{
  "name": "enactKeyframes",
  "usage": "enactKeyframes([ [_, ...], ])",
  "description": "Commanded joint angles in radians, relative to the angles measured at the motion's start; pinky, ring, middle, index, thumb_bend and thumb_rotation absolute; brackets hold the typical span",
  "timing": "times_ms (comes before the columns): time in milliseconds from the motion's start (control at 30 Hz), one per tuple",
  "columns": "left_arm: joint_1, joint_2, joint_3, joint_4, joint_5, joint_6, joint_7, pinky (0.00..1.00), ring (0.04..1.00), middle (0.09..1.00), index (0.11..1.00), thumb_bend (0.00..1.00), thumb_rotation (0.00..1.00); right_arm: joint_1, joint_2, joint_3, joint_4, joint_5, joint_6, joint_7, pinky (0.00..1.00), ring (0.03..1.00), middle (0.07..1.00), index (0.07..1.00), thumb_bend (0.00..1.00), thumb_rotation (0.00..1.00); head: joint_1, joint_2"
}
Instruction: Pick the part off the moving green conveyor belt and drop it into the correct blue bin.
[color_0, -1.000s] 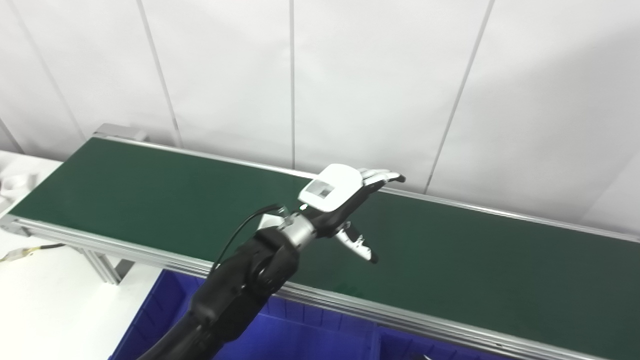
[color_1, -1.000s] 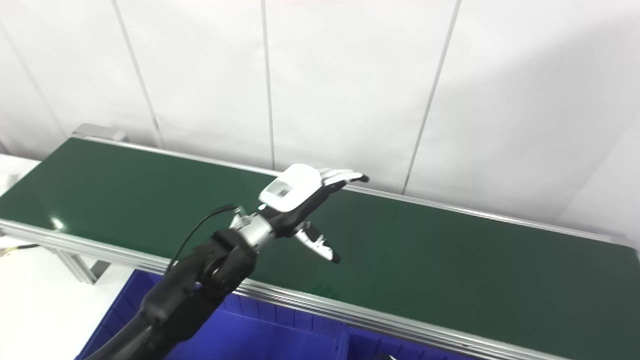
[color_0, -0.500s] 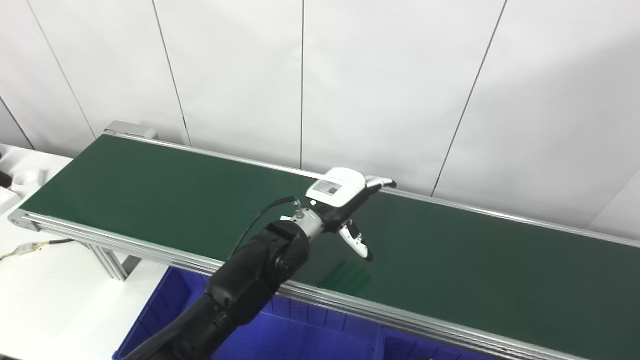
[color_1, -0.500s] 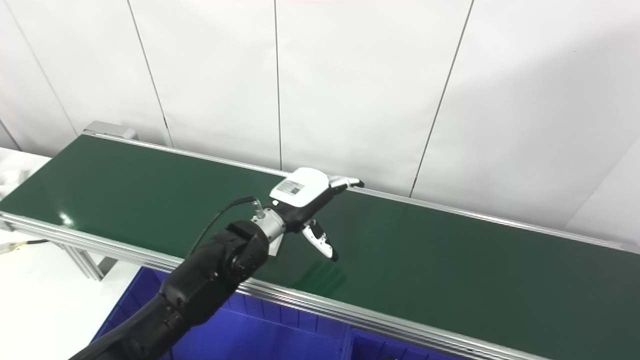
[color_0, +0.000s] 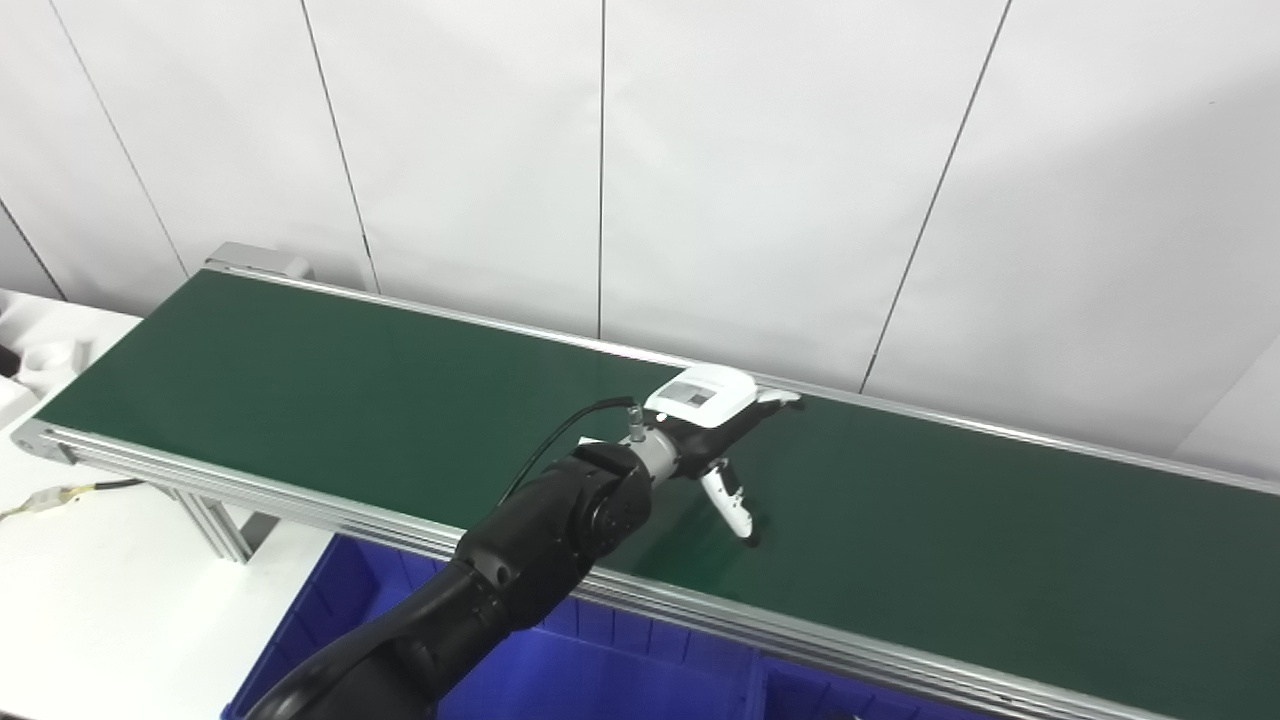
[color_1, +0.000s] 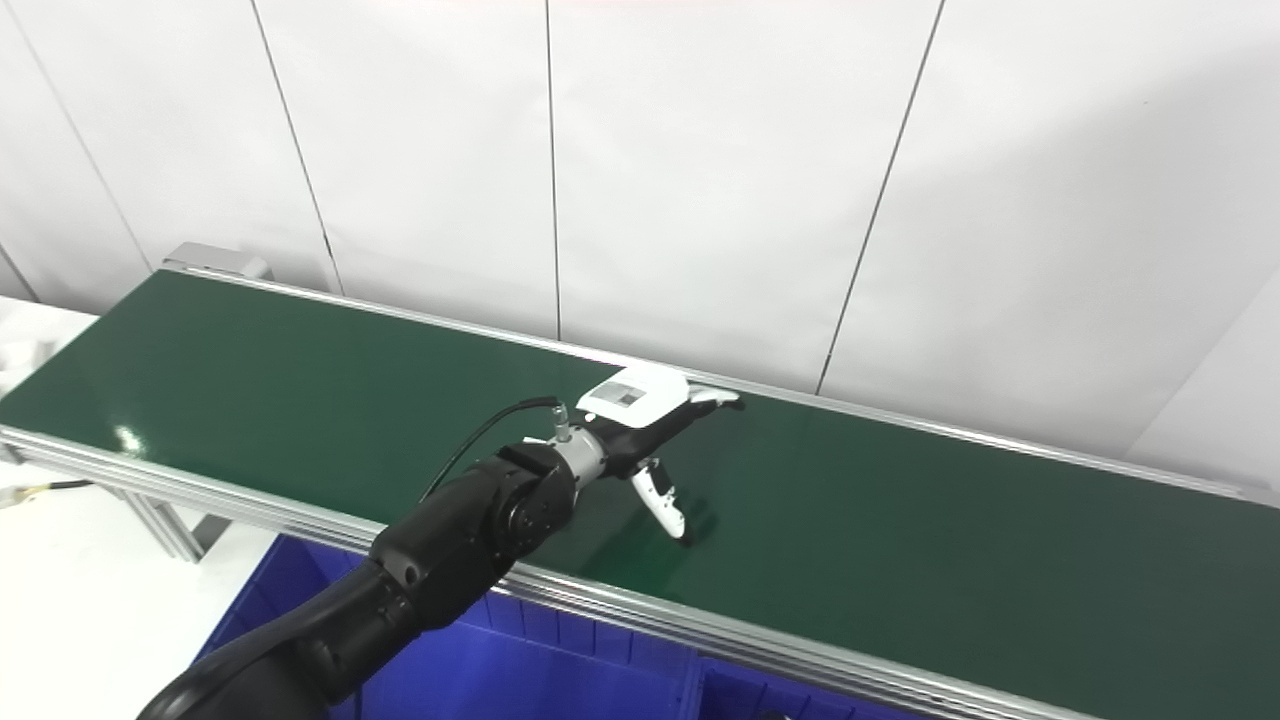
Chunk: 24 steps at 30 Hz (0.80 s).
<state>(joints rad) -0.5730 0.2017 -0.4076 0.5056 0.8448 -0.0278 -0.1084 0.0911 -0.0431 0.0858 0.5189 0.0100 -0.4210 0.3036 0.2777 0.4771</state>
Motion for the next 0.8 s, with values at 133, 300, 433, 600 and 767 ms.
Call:
enactKeyframes([
  [133, -0.050, 0.014, -0.010, 0.063, -0.008, -0.005, 0.072, 0.74, 0.872, 0.923, 0.906, 1.00, 0.23, -0.001, 0.004, 0.012, -0.036, -0.001, -0.049, -0.014, 0.69, 0.775, 0.908, 0.813, 0.98, 0.35, -0.009, 0.005],
  [300, -0.054, 0.027, -0.020, 0.080, -0.018, 0.011, 0.050, 0.74, 0.881, 0.918, 0.906, 1.00, 0.22, 0.003, 0.003, 0.013, -0.039, 0.004, -0.049, -0.009, 0.70, 0.778, 0.911, 0.813, 0.97, 0.34, -0.014, 0.008],
  [433, -0.054, 0.035, -0.022, 0.080, -0.023, 0.015, 0.049, 0.72, 0.884, 0.916, 0.907, 1.00, 0.22, 0.004, 0.002, 0.017, -0.040, 0.001, -0.049, -0.011, 0.70, 0.778, 0.913, 0.810, 0.97, 0.35, -0.015, 0.007],
  [600, -0.058, 0.045, -0.027, 0.084, -0.026, 0.013, 0.052, 0.73, 0.878, 0.915, 0.910, 1.00, 0.24, 0.005, 0.001, 0.020, -0.040, 0.000, -0.049, -0.012, 0.70, 0.778, 0.908, 0.809, 0.97, 0.35, -0.020, 0.007],
  [767, -0.060, 0.045, -0.034, 0.087, -0.028, 0.019, 0.058, 0.74, 0.876, 0.913, 0.907, 1.00, 0.24, 0.007, 0.000, 0.020, -0.041, -0.002, -0.049, -0.019, 0.70, 0.774, 0.907, 0.807, 0.98, 0.35, -0.020, 0.006],
])
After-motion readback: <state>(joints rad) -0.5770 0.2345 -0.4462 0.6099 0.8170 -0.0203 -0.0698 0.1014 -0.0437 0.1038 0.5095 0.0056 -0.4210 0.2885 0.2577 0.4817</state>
